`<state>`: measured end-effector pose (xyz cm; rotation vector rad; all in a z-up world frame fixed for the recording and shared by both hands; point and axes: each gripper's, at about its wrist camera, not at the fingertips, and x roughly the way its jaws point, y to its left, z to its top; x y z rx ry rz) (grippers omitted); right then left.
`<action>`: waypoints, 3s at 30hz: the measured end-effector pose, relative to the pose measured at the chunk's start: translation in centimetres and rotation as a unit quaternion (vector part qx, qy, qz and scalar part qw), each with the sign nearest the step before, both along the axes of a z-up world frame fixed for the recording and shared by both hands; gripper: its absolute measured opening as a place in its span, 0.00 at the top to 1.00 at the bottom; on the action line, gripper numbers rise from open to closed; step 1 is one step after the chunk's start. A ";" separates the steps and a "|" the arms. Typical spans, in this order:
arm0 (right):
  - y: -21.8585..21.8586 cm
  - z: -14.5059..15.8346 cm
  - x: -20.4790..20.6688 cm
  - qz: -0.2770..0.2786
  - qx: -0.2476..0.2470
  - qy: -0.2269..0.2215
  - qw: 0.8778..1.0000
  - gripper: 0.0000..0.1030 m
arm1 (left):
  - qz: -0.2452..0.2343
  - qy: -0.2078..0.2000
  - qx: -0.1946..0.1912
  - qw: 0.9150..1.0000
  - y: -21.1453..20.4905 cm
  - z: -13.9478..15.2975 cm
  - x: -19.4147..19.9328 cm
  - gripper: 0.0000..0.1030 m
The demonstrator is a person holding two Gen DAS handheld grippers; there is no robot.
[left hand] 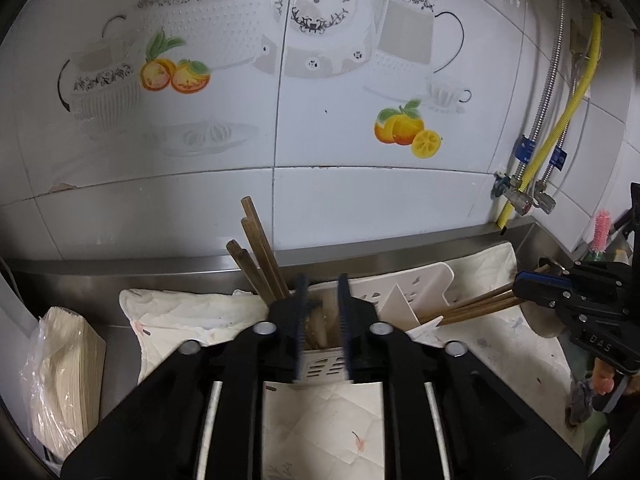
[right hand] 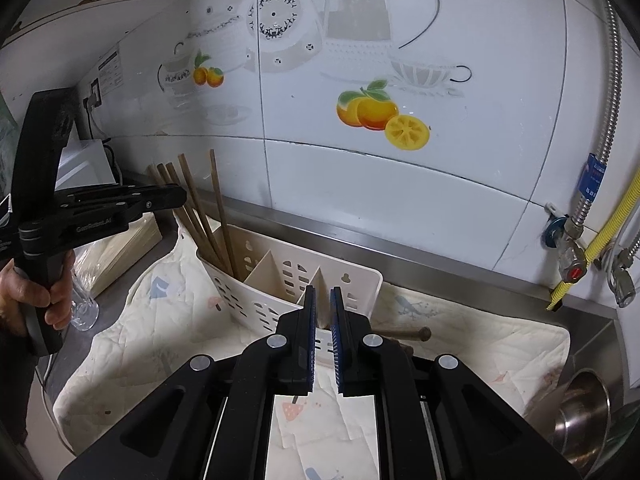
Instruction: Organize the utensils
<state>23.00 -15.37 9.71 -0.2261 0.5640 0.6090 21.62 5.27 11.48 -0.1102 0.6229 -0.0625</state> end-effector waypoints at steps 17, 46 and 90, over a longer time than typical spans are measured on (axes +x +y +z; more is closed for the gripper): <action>-2.0 0.9 -4.3 -0.021 0.015 -0.054 0.998 0.62 | 0.025 -0.036 0.017 0.999 -0.1 0.6 -5.8 0.19; -5.0 -4.4 -11.4 -0.052 0.046 -0.047 0.996 0.14 | 0.036 -0.040 0.067 0.996 -2.9 -3.8 -14.1 0.05; -4.9 -9.6 -14.1 -0.089 0.018 -0.020 0.996 0.08 | 0.065 0.007 0.023 0.998 -2.6 -8.4 -18.5 0.05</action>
